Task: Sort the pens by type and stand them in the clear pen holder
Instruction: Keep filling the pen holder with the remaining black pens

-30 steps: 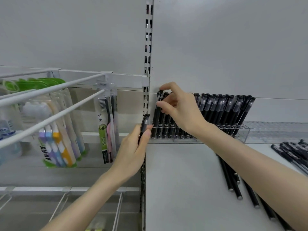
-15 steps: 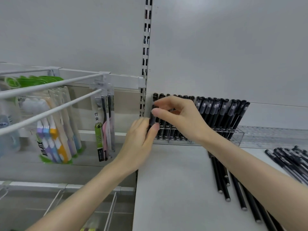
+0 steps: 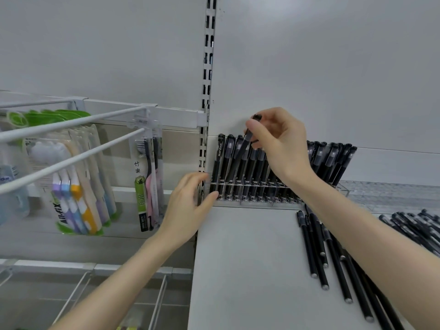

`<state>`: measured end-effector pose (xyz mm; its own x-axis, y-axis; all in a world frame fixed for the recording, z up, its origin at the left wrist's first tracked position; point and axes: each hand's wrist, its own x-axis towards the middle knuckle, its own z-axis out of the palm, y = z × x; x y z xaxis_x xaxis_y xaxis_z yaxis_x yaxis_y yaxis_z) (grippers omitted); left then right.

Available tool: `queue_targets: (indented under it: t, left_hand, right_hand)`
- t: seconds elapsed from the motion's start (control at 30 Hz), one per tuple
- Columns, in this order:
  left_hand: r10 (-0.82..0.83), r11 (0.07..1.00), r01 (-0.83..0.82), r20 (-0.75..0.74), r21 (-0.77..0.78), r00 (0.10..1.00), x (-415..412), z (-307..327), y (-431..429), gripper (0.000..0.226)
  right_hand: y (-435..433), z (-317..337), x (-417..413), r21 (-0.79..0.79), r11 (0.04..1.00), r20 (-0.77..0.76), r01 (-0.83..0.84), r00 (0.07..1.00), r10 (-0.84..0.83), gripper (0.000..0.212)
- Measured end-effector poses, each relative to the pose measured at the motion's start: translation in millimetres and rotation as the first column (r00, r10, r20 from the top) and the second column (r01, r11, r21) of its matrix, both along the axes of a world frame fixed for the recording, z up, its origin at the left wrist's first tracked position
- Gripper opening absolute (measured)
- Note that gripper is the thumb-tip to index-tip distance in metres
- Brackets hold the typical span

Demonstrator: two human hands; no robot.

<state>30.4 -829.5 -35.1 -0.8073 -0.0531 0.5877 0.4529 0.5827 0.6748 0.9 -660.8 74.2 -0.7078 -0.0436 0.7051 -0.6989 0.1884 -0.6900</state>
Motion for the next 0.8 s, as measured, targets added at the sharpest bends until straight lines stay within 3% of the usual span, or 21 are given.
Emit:
queue_targets:
  t: [0.37,0.8]
  left_hand:
    - [0.042,0.988,-0.030,-0.077,0.151,0.996,-15,-5,-4,0.023]
    - [0.035,0.974,-0.016,-0.082,0.227,0.996,-23,-12,-5,0.021]
  right_hand:
    - [-13,-3,-12,0.087,0.994,-0.048,0.060,0.997,-0.056,0.008]
    - [-17,-24,-20,0.202,0.978,-0.057,0.052,0.998,-0.041,0.014]
